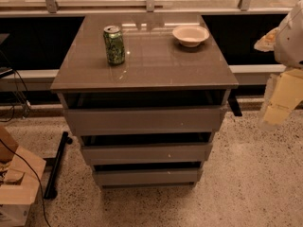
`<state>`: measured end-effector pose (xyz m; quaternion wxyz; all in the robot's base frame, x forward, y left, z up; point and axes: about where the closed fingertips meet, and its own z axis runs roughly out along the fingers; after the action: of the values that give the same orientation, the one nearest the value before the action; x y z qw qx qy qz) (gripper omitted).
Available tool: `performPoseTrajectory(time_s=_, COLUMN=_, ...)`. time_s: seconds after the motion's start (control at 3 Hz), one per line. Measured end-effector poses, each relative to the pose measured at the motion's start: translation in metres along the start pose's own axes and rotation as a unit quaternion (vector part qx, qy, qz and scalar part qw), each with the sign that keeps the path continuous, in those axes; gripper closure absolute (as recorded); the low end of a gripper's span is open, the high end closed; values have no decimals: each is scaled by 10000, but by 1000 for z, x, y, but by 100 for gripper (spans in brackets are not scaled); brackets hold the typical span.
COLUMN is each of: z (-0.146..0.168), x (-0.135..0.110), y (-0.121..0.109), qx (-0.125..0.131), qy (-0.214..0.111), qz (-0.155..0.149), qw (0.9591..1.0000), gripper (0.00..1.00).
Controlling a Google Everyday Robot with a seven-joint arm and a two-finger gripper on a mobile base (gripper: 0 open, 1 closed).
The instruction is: Open middle drawer
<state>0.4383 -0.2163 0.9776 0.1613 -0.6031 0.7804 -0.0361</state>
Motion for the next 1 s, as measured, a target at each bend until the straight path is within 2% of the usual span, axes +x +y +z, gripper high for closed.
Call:
performPoseTrajectory(time_s=0.33, z=0, x=0, y=0, qx=2, qy=2, qz=0, qw=10000, gripper=0)
performPoseTrajectory(time_s=0.67, z=1, x=-5, y=2, qx=101, qy=139, qz=-28, qw=9998, gripper=0)
performPoseTrajectory(time_s=1.0, z=17, x=-7, y=12, qx=179, qy=-73, qz=-111, qw=9998, gripper=0)
